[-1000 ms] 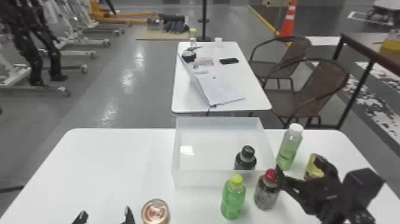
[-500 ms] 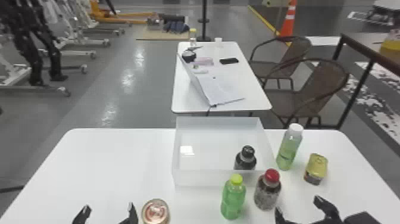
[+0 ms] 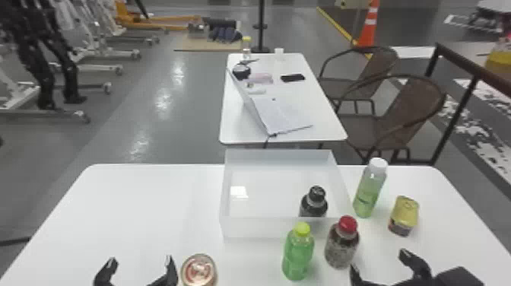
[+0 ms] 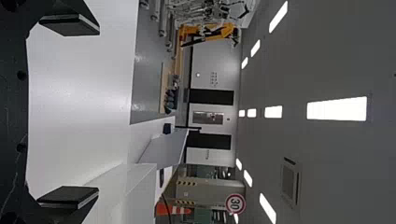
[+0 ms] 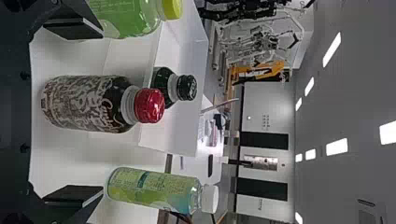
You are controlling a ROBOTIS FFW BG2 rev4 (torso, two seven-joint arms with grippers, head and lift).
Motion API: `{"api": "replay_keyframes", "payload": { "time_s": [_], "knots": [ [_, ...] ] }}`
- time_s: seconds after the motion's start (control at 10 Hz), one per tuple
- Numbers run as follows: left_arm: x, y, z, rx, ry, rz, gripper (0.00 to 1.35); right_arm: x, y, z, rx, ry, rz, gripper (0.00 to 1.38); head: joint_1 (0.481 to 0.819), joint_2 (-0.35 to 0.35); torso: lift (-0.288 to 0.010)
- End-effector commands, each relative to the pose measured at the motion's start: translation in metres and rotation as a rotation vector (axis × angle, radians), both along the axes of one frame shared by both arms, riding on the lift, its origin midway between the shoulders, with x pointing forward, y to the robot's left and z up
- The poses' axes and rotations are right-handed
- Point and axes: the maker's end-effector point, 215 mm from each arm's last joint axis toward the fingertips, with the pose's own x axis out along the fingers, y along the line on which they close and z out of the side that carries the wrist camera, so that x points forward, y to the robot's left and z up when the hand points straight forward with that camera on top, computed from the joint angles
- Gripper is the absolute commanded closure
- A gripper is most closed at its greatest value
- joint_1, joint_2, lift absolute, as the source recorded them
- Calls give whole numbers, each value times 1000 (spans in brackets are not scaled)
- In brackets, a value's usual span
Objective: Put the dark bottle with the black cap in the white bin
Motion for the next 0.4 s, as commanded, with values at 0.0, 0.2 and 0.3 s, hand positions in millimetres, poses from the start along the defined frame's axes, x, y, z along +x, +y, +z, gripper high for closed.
{"api": "replay_keyframes", "payload": {
  "time_s": [0.0, 0.2, 0.3],
  "knots": [
    [0, 0, 0, -4, 0, 3, 96, 0, 0, 0, 0, -1, -1, 121, 549, 0, -100],
    [0, 0, 0, -4, 0, 3, 98, 0, 0, -1, 7, 3, -2, 121, 549, 0, -100],
    [0, 0, 0, -4, 0, 3, 98, 1, 0, 0, 8, 1, -3, 121, 549, 0, -100]
  ]
}}
